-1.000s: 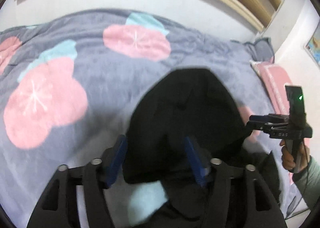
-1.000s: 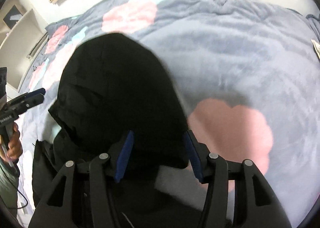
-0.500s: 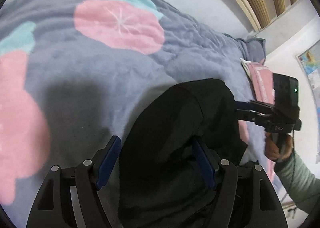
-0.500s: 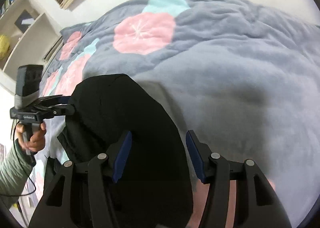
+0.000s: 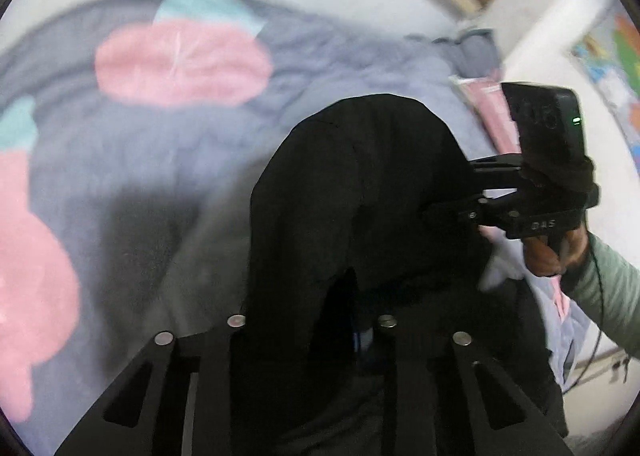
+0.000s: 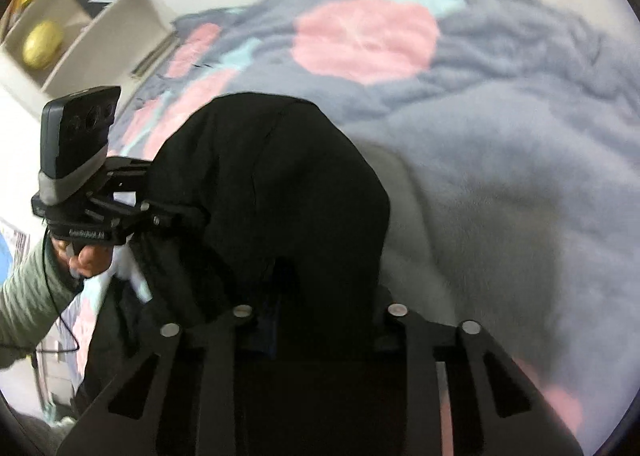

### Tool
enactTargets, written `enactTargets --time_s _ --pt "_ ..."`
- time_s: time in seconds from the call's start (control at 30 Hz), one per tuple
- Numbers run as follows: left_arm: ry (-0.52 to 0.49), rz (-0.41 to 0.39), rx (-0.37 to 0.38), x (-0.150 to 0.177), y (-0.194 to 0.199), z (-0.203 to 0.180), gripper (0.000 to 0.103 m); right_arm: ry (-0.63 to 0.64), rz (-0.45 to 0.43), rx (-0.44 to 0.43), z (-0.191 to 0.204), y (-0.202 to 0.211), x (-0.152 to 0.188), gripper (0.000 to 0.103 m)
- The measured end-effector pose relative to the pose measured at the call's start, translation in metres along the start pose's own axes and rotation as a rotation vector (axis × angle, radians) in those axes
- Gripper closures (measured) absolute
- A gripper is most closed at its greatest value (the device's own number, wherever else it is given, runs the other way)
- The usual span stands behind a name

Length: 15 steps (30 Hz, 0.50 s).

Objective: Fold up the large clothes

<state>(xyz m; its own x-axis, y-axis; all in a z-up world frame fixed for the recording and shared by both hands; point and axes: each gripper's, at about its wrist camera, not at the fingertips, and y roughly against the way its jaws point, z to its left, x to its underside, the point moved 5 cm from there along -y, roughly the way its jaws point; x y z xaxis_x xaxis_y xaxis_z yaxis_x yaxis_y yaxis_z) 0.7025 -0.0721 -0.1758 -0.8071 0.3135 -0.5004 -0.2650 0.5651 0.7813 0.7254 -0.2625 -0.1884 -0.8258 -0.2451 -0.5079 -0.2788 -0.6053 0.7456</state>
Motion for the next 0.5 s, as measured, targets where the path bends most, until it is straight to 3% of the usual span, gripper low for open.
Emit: enactTargets --time_s 0.2,0.5 --pt "-0.15 -0.098 -0.02 0.033 0.083 -0.079 0.077 0.133 -0.116 0.073 0.075 0.078 0.039 0.07" --pt "-0.252 -0.043 0.007 0.129 0.136 -0.161 0.077 0.183 -0.122 0.126 0.161 0.141 0.141 0.07"
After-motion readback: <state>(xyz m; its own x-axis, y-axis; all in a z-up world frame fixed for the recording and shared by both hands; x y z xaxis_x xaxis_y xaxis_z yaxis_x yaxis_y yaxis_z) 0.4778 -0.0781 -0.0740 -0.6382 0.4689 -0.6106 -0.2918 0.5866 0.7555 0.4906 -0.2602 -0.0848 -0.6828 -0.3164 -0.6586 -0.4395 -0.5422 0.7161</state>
